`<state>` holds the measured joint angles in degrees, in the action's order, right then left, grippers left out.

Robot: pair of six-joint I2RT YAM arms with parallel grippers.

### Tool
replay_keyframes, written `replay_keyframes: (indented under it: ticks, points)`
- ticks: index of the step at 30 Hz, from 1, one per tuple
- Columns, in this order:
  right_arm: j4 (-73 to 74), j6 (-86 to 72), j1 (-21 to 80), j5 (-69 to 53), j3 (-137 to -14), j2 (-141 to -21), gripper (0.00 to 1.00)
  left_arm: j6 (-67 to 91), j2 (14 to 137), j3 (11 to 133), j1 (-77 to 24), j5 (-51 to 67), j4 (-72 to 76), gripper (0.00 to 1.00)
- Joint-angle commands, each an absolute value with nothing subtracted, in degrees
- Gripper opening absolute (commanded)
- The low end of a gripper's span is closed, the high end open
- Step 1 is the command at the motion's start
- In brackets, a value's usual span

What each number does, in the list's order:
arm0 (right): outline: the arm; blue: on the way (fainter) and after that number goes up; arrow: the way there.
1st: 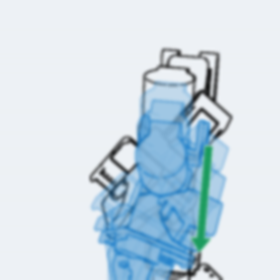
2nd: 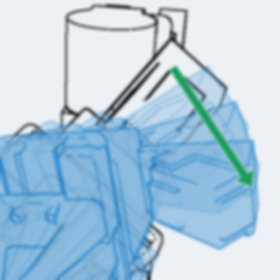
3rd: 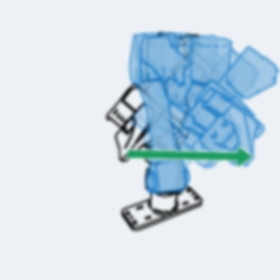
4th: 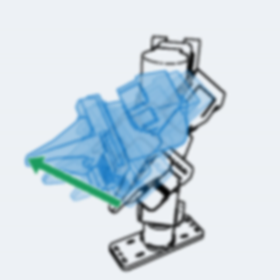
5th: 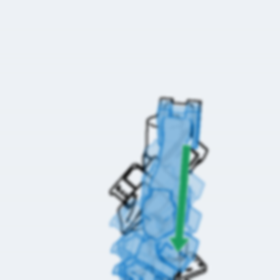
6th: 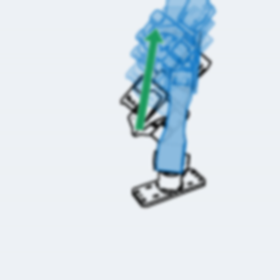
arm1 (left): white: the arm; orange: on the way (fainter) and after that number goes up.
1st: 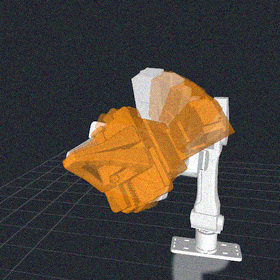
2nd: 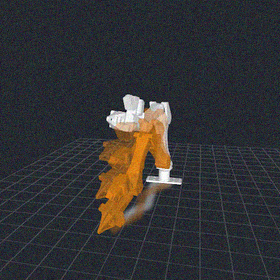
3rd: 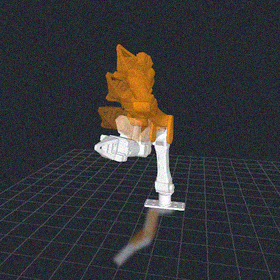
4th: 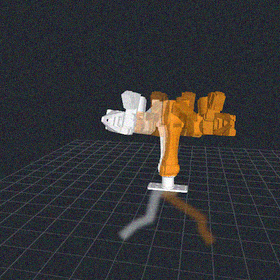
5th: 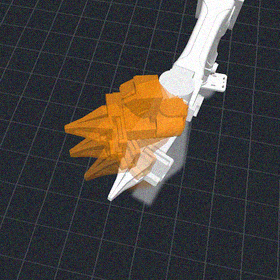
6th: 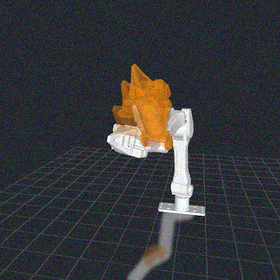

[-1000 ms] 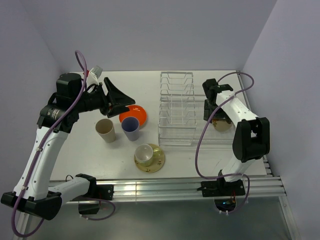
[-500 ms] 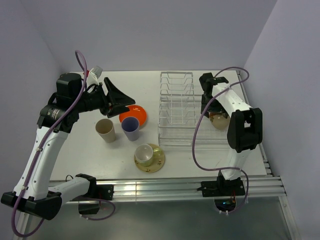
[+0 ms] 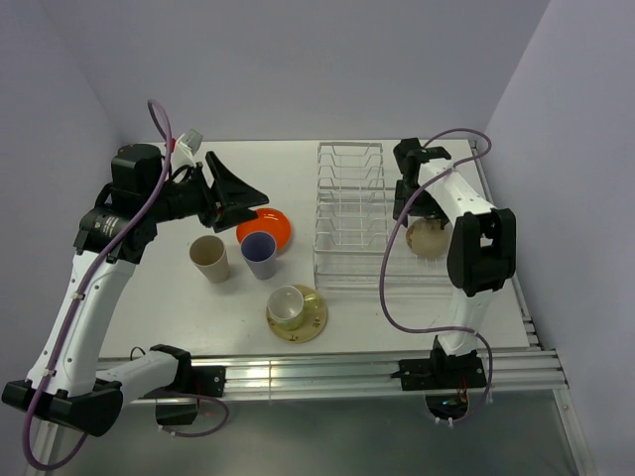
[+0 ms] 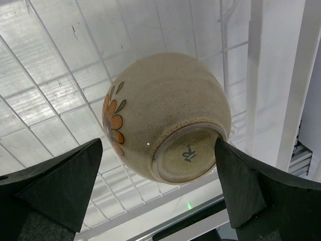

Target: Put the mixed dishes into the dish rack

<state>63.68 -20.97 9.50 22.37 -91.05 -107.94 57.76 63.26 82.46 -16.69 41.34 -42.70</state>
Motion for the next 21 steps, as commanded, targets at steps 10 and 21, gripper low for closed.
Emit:
replay_keyframes:
  ticks: [10, 21]
  points:
    - [64.51, -24.26, 7.21, 19.95, -92.11, -100.55, 0.99, 58.53, 61.52, 81.04, -16.44, 42.01, -40.08, 0.7]
    - [63.99, -24.35, 3.78, 26.97, -82.98, -91.95, 0.44, 58.28, 61.87, 81.3, -16.79, 41.4, -40.78, 0.69]
